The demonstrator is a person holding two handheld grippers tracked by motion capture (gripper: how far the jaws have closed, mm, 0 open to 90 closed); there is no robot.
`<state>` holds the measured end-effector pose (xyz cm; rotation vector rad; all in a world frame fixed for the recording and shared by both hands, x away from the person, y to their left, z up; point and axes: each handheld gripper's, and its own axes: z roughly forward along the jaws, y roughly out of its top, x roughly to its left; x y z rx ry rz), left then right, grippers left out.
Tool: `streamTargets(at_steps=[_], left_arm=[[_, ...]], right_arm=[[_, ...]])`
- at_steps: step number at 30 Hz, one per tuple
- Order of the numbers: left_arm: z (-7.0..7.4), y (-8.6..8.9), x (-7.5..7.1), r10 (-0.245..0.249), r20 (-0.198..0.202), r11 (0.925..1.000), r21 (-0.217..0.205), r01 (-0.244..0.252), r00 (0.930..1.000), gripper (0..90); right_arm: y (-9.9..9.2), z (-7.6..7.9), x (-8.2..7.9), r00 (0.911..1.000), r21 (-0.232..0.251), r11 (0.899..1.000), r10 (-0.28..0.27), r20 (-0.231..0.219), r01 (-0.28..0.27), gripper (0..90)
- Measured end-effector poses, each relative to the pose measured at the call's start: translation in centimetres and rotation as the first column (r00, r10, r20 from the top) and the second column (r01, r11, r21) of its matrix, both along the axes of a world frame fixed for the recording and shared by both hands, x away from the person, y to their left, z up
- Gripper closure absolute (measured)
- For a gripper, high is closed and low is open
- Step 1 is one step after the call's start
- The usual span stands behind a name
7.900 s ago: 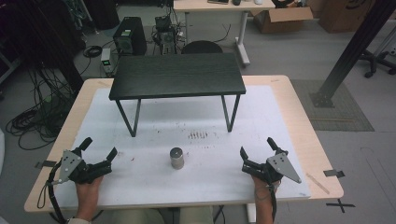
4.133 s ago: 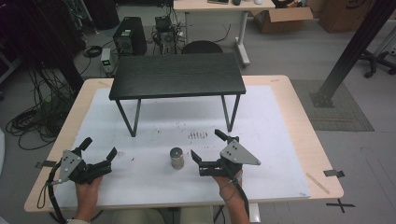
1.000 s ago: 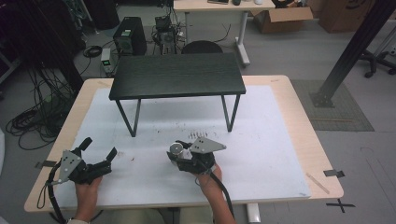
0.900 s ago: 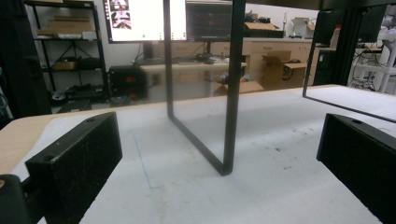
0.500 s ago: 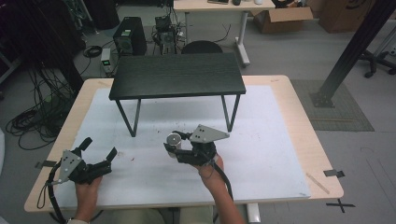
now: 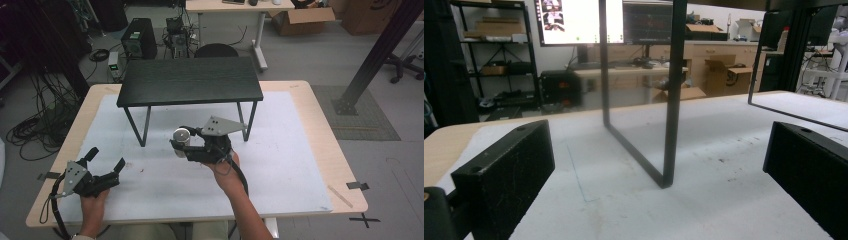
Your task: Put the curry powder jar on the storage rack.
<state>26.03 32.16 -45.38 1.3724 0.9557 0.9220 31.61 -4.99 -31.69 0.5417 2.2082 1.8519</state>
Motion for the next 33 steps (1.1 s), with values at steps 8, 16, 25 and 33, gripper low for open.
streamTargets(at_steps=[8, 16, 25, 33], left_arm=[[0.0, 0.0, 0.0, 0.000, 0.000, 1.0000, 0.000, 0.000, 1.0000, 0.5], [0.0, 0.0, 0.0, 0.000, 0.000, 1.0000, 0.000, 0.000, 1.0000, 0.4], [0.0, 0.0, 0.0, 0.000, 0.000, 1.0000, -0.001, 0.000, 1.0000, 0.5], [0.0, 0.0, 0.0, 0.000, 0.000, 1.0000, 0.000, 0.000, 1.0000, 0.4]], right_arm=[[0.1, 2.8, 0.5, 0.9997, -0.002, 1.000, 0.024, 0.008, -0.024, 48.3], [0.4, 5.4, 1.5, 0.9986, 0.000, 0.999, 0.050, 0.018, -0.050, 48.3], [0.3, 8.2, 3.0, 0.9978, 0.011, 0.998, 0.055, 0.037, -0.055, 48.3], [-0.1, 9.6, 4.4, 0.9984, 0.023, 0.999, 0.038, 0.042, -0.039, 48.4]])
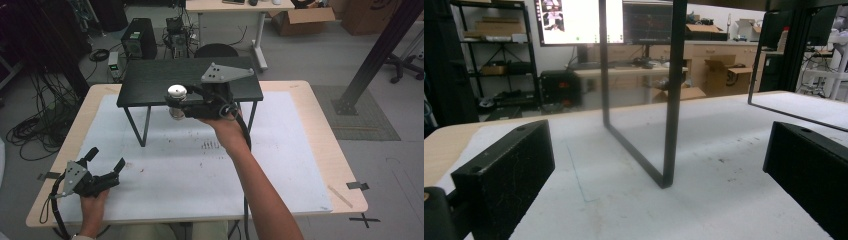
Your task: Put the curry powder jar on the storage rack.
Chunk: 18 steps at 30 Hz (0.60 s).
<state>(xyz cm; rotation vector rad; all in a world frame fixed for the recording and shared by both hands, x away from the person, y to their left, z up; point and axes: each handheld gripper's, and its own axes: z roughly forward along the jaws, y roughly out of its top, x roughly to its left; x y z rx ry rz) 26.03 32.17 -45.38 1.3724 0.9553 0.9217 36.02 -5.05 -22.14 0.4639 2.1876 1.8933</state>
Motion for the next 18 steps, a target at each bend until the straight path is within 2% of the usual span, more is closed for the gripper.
streamTargets(at_steps=[18], left_arm=[[0.0, 0.0, 0.0, -0.001, 0.000, 1.0000, -0.001, 0.001, 1.0000, 0.4]], right_arm=[[-0.8, 2.4, 3.7, 0.9975, 0.016, 0.997, -0.070, 0.009, 0.070, 48.4]])
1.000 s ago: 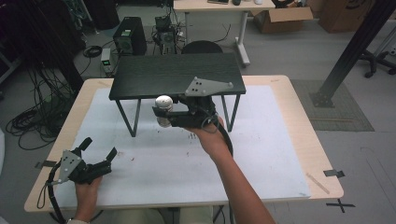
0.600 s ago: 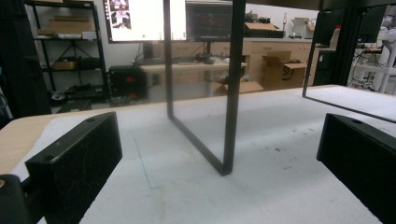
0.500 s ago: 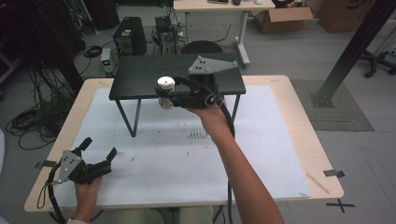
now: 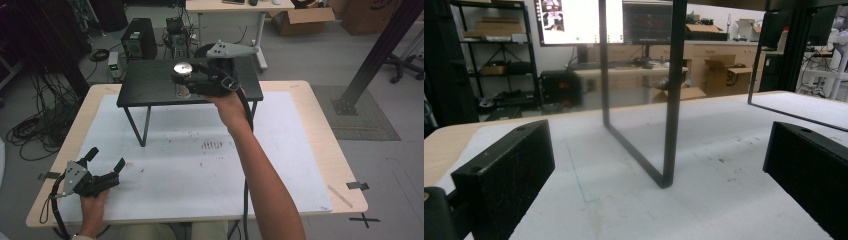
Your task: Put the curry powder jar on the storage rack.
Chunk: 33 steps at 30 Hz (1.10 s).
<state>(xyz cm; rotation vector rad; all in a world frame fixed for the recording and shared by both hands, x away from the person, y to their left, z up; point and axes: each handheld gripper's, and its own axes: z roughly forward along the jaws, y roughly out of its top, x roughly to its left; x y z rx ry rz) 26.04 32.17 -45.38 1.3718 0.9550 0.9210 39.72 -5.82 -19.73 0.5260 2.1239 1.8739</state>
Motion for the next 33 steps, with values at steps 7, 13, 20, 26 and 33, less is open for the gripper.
streamTargets(at_steps=[7, 13, 20, 26, 33], left_arm=[[0.0, 0.0, 0.0, 0.000, -0.001, 1.0000, 0.000, 0.000, 1.0000, 0.5], [0.0, 0.0, 0.0, 0.000, -0.001, 1.0000, -0.001, 0.000, 1.0000, 0.4], [0.0, 0.0, 0.0, 0.000, -0.002, 1.0000, 0.000, 0.000, 1.0000, 0.4], [0.0, 0.0, 0.0, 0.000, -0.001, 1.0000, -0.002, 0.000, 1.0000, 0.5], [0.0, 0.0, 0.0, 0.000, 0.000, 1.0000, -0.002, 0.000, 1.0000, 0.5]], right_arm=[[-0.3, 0.2, 1.8, 0.9987, -0.008, 0.999, -0.052, 0.002, 0.052, 48.4], [-0.8, -0.2, 3.7, 0.9891, -0.010, 0.989, -0.147, 0.001, 0.147, 48.4], [-1.3, -0.9, 5.9, 0.9688, -0.018, 0.969, -0.247, -0.014, 0.247, 48.4], [-1.8, -1.6, 7.5, 0.9424, -0.053, 0.943, -0.332, -0.039, 0.330, 48.4], [-2.2, -2.6, 8.7, 0.9168, -0.101, 0.920, -0.388, -0.095, 0.379, 48.3]])
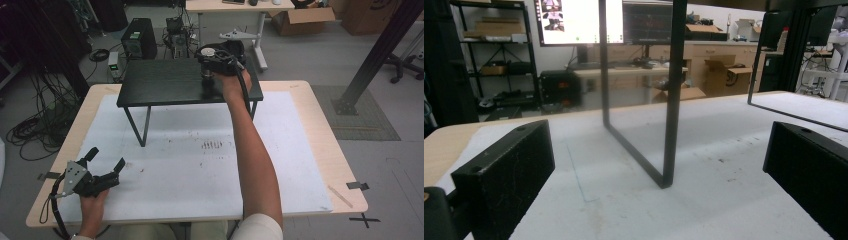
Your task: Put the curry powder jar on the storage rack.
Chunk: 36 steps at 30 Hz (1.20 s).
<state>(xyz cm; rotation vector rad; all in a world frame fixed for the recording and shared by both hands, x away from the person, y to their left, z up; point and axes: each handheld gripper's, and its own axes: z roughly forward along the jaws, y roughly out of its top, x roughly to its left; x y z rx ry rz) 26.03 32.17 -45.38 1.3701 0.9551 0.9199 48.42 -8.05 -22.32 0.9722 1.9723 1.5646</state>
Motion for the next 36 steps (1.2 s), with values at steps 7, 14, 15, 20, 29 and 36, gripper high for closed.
streamTargets(at_steps=[7, 14, 15, 20, 29, 36], left_arm=[[0.0, 0.0, 0.0, 0.000, 0.000, 1.0000, 0.001, 0.000, 1.0000, 0.5], [0.0, 0.0, 0.0, 0.000, 0.000, 1.0000, 0.001, 0.000, 1.0000, 0.4], [0.0, 0.0, 0.0, 0.000, 0.000, 1.0000, 0.002, 0.000, 1.0000, 0.4], [0.0, 0.0, 0.0, 0.000, 0.000, 1.0000, 0.002, 0.000, 1.0000, 0.5], [0.0, 0.0, 0.0, 0.000, -0.001, 1.0000, 0.003, 0.000, 1.0000, 0.5], [0.0, 0.0, 0.0, 0.000, -0.001, 1.0000, 0.001, 0.000, 1.0000, 0.5]], right_arm=[[0.0, -0.5, 0.3, 0.9994, -0.017, 1.000, 0.006, -0.034, -0.006, 48.2], [-0.1, -0.6, 0.3, 0.9992, -0.001, 1.000, 0.013, -0.037, -0.014, 47.8], [-0.1, -0.6, 0.3, 0.9992, -0.001, 1.000, 0.013, -0.037, -0.013, 47.7], [-0.1, -0.5, 0.1, 0.9992, 0.019, 1.000, 0.020, -0.033, -0.020, 42.3], [-0.2, -0.1, -0.4, 0.9996, 0.029, 0.999, 0.026, -0.015, -0.025, 37.8], [-0.6, 0.2, -1.0, 0.9996, 0.045, 0.999, 0.029, -0.006, -0.029, 30.6]])
